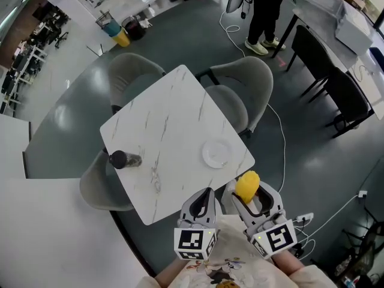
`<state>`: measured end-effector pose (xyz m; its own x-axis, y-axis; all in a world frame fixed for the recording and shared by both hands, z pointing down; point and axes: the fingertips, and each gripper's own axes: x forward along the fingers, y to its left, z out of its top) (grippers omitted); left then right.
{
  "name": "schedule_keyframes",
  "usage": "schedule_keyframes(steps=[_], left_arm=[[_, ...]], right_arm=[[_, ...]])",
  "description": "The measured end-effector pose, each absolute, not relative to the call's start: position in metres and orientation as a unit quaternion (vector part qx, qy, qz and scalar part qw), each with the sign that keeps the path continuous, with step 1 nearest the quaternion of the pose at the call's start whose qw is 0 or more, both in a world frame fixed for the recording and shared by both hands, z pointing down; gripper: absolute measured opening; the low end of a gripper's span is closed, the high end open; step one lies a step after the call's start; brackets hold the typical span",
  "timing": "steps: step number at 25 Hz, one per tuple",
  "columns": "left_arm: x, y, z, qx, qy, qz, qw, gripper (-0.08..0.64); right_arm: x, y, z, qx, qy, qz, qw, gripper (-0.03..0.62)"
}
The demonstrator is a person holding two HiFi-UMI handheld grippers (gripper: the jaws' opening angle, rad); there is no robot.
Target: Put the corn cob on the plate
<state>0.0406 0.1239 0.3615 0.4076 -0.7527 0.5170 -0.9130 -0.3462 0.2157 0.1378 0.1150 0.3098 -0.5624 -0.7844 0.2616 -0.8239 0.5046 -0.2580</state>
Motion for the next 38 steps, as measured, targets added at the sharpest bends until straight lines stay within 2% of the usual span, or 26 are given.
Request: schedule_keyframes(steps=[14,21,38], left_arm=[[0.031,0.100,0.366,0.782,-0.552,0.156,0.243,0.008],[0.026,0.082,0.400,0.779,-0.542,0.186,0.253,0.008],[0.019,0.059,0.492,0.762,-0.539,0.202,0.298,0.008]], right_arm=[[0.126,0.092,0.328,0.404,-0.892,0.180,0.095,0.235],[0.119,0.068,0.345,0.386,-0.897,0.179,0.120,0.235],[0.098,0.038,0.461,0.339,-0.900,0.192,0.195,0.235]])
